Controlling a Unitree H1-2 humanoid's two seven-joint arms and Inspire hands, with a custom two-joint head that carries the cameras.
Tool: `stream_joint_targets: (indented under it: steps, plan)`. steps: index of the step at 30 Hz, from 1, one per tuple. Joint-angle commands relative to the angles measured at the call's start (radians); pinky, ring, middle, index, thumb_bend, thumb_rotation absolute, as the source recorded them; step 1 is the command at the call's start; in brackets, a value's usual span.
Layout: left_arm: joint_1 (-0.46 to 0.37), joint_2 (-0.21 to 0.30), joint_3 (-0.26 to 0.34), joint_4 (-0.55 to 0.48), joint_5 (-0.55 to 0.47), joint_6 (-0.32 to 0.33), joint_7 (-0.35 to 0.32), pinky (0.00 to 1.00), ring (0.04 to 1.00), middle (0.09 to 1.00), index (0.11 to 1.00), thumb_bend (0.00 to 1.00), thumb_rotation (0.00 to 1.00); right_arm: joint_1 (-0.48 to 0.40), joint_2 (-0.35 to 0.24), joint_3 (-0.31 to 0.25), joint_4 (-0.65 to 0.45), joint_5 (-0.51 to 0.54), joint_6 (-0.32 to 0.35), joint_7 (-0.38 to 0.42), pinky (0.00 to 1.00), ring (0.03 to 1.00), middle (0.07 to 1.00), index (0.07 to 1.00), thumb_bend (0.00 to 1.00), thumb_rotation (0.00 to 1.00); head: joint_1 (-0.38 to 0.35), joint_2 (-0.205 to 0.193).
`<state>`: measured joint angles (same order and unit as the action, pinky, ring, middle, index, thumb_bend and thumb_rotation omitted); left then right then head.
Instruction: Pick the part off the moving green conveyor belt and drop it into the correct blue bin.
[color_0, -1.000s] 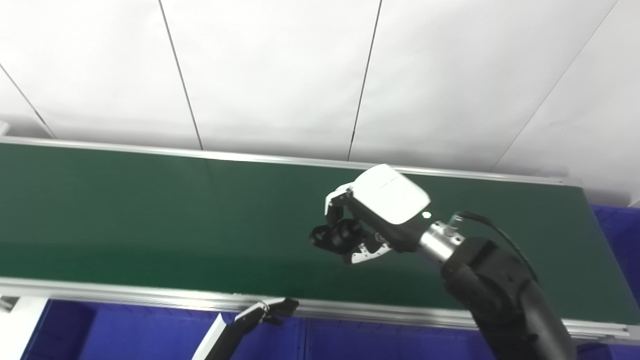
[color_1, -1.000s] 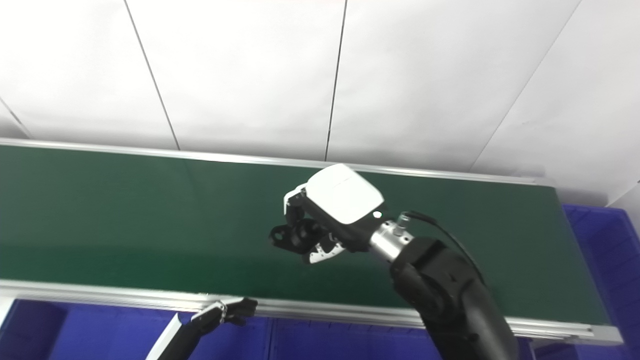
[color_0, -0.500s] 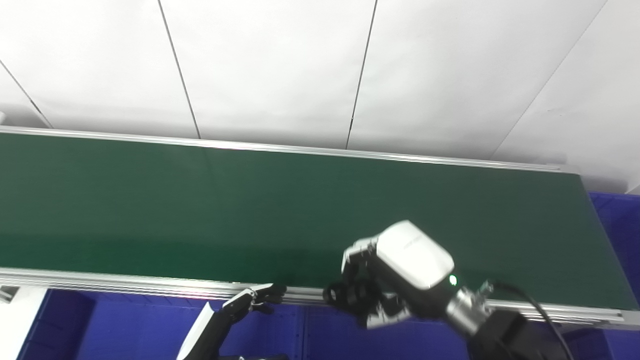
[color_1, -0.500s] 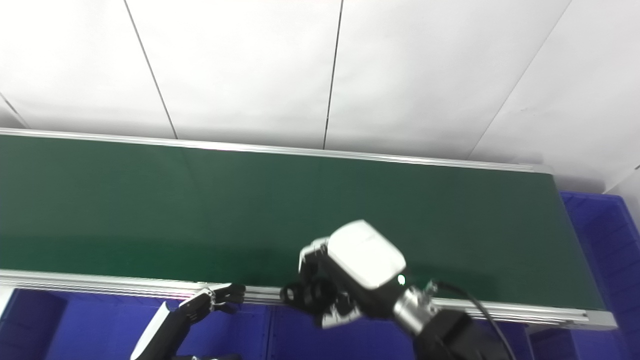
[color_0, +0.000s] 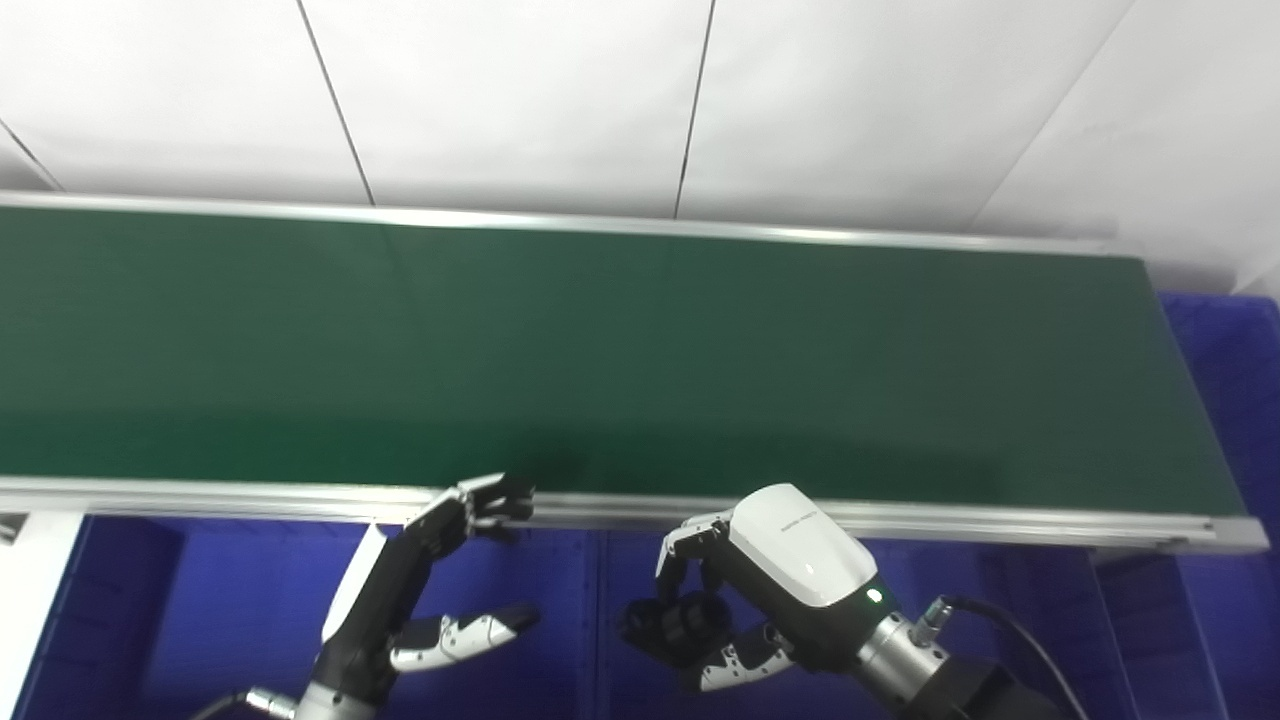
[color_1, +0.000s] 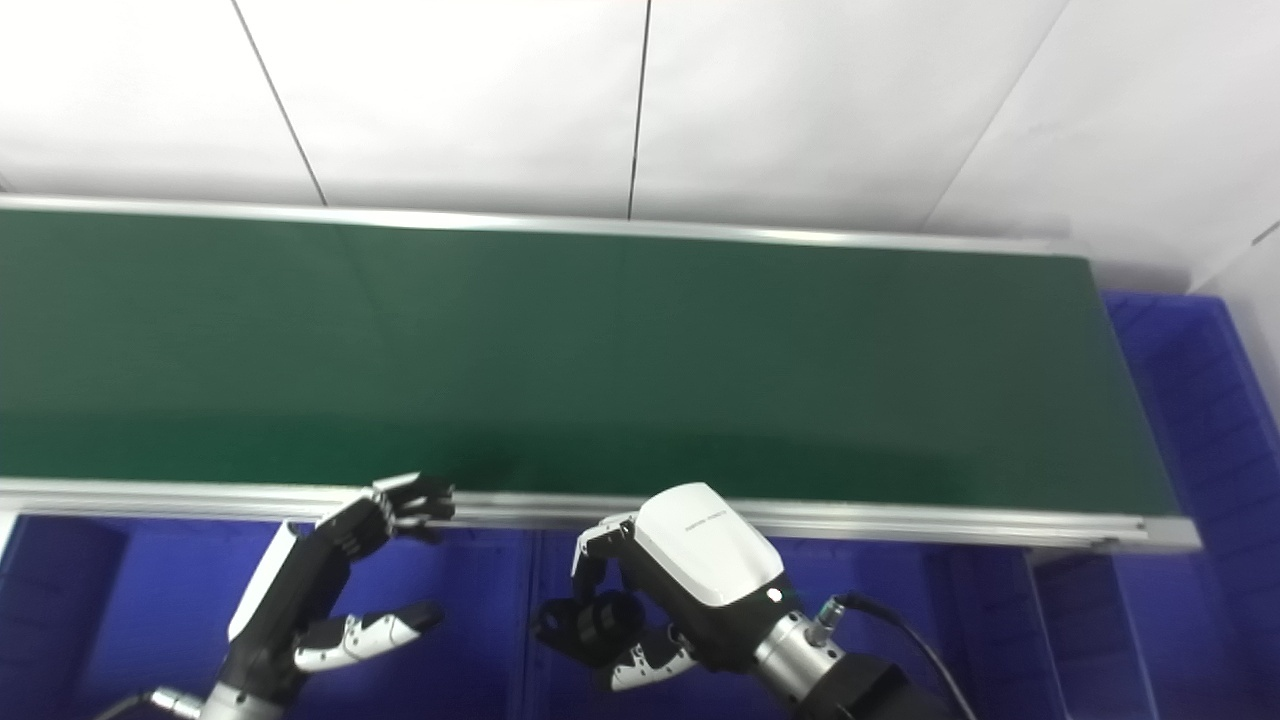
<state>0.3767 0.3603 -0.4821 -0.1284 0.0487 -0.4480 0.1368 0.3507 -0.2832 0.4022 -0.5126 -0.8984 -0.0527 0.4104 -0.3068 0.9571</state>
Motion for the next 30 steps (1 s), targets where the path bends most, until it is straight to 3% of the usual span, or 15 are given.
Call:
stream_joint_targets:
  steps: [1,7,10,11,12,15,16,18,20,22,25,30]
  plan:
    - [0.004,-0.005,0.018,-0.032,0.001,-0.022,-0.019,0.61,0.717,0.768,0.756,0.68,0.45,-0.007,0.003,0.002,0.018,-0.001,-0.048,-0.054,0.30,0.434,0.571,0.471,0.49,0.00,0.001,-0.001]
    - [0.020,-0.027,0.054,-0.046,-0.007,-0.022,-0.045,0.57,0.696,0.758,0.751,0.68,0.45,-0.013,0.009,0.018,0.129,-0.022,-0.044,-0.130,0.30,0.429,0.570,0.485,0.49,0.00,-0.001,0.018]
    - [0.034,-0.038,0.073,-0.057,-0.018,-0.022,-0.076,0.56,0.696,0.763,0.756,0.66,0.43,-0.019,0.010,0.028,0.157,-0.076,-0.013,-0.140,0.34,0.490,0.533,0.475,0.49,0.00,-0.009,0.020]
    - [0.039,-0.043,0.080,-0.060,-0.025,-0.022,-0.088,0.56,0.696,0.765,0.758,0.66,0.42,-0.020,0.010,0.030,0.161,-0.094,0.001,-0.133,0.37,0.478,0.615,0.484,0.50,0.00,-0.009,0.019]
    - [0.045,-0.049,0.087,-0.064,-0.031,-0.022,-0.099,0.56,0.696,0.765,0.758,0.66,0.41,-0.020,0.010,0.031,0.165,-0.106,0.011,-0.126,0.45,0.568,0.675,0.491,0.50,0.06,-0.003,0.014]
    - [0.060,-0.071,0.105,-0.074,-0.025,-0.022,-0.108,0.56,0.689,0.763,0.756,0.64,0.36,-0.019,0.007,0.034,0.179,-0.149,0.028,-0.113,0.60,0.708,0.752,0.497,0.50,0.14,-0.005,0.017]
    - [0.065,-0.079,0.109,-0.077,-0.024,-0.022,-0.112,0.56,0.685,0.761,0.757,0.63,0.33,-0.019,0.006,0.033,0.181,-0.155,0.033,-0.105,0.68,0.748,0.776,0.679,0.54,0.22,-0.004,0.015]
    - [0.073,-0.093,0.119,-0.079,-0.017,-0.022,-0.114,0.55,0.679,0.754,0.753,0.61,0.31,-0.016,0.007,0.029,0.174,-0.165,0.047,-0.079,0.72,0.781,0.812,0.771,0.57,0.32,-0.003,0.011]
    - [0.078,-0.101,0.126,-0.083,-0.012,-0.022,-0.121,0.55,0.677,0.753,0.752,0.61,0.30,-0.008,0.011,0.023,0.162,-0.167,0.054,-0.066,0.72,0.788,0.823,0.784,0.57,0.35,-0.006,0.012]
    - [0.083,-0.105,0.132,-0.086,-0.014,-0.022,-0.132,0.55,0.685,0.758,0.753,0.61,0.29,0.004,0.016,0.015,0.147,-0.161,0.053,-0.068,0.69,0.819,0.895,0.875,0.58,0.37,-0.006,0.010]
    - [0.090,-0.106,0.136,-0.091,0.005,-0.022,-0.130,0.55,0.694,0.786,0.751,0.61,0.29,0.031,0.029,0.002,0.100,-0.148,0.070,-0.042,0.70,0.866,0.952,0.932,0.59,0.41,0.000,0.010]
    - [0.094,-0.100,0.137,-0.094,0.022,-0.022,-0.129,0.55,0.700,0.796,0.752,0.60,0.28,0.089,0.057,-0.015,0.028,-0.109,0.094,-0.037,0.73,0.897,0.964,0.935,0.62,0.42,-0.003,0.006]
